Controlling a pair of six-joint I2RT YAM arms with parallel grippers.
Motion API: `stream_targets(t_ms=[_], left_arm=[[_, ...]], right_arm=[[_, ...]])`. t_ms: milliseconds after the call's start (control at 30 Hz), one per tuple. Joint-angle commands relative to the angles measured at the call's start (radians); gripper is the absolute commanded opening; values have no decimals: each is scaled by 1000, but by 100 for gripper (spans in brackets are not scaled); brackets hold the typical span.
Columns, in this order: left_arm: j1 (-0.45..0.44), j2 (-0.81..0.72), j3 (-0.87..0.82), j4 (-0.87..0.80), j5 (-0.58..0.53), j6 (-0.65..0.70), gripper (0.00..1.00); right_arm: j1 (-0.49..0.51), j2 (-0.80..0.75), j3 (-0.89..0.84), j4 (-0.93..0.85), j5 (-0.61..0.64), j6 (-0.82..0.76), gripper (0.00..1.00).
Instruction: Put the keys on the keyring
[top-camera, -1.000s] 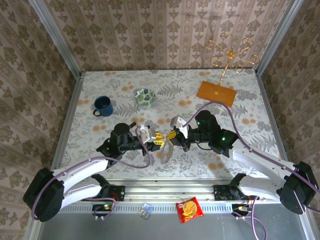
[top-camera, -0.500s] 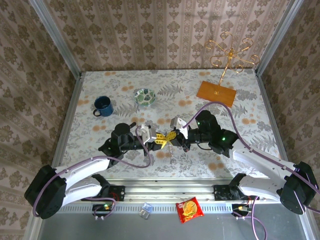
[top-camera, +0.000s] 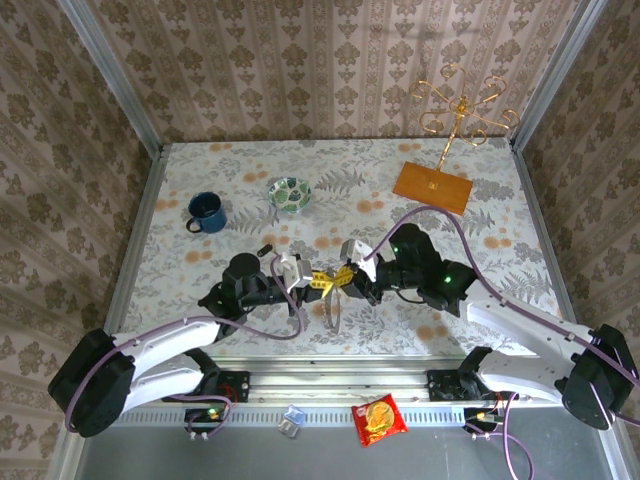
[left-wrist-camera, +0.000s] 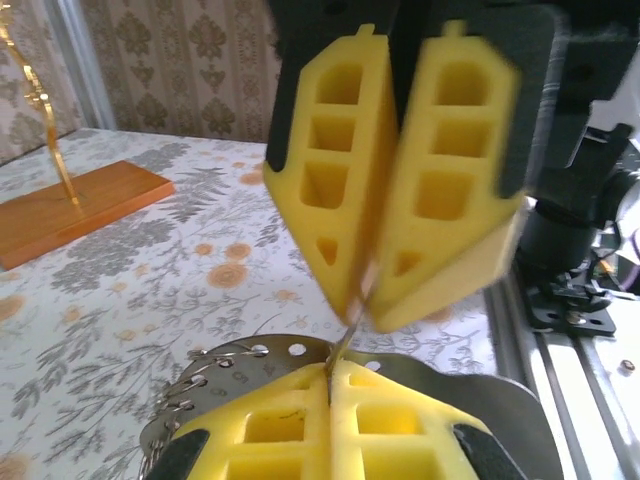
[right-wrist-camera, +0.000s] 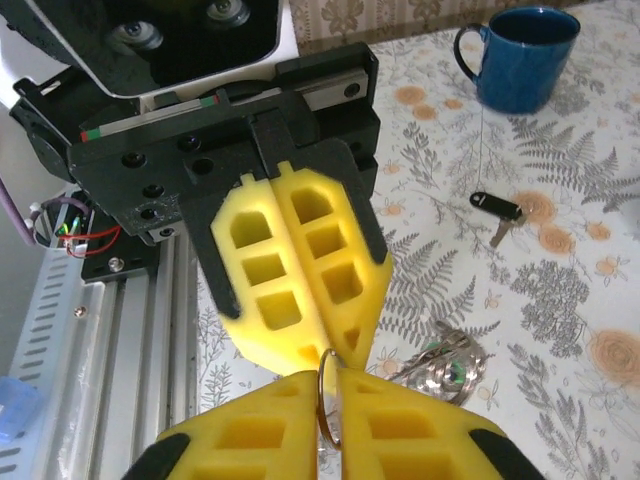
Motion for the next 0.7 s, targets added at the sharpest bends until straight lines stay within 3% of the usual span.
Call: stream_targets(t_ms=[0, 100, 133, 200, 267, 400, 467, 533, 600, 667], left_arm=[[-17, -32, -14, 39, -106, 2, 0], [-36, -46, -13, -18, -140, 41, 0], [-41, -48, -14, -24, -145, 46, 0], [-50, -42, -17, -24, -151, 53, 0], [-56, -35, -15, -33, -164, 57, 0], [-58, -29, -20, -45, -254, 23, 0], [-58, -32, -14, -72, -311, 5, 2], [-58, -30, -4, -105, -351, 1, 6], [-58, -23, 14, -141, -387, -5, 17], [-58, -6, 35, -169, -420, -25, 26]], right_arm=[[10, -47, 5, -91, 68, -29, 31], [11, -60, 11, -142, 105, -62, 33], [11, -60, 11, -148, 108, -65, 31], [11, -53, 6, -143, 111, -63, 18], [11, -41, 7, -143, 158, -51, 17], [-8, -46, 35, -204, 355, 55, 28], [-21, -53, 55, -264, 501, 207, 40], [-51, -41, 87, -366, 583, 341, 44], [-97, 2, 119, -507, 627, 488, 45], [-153, 78, 128, -609, 579, 612, 45]])
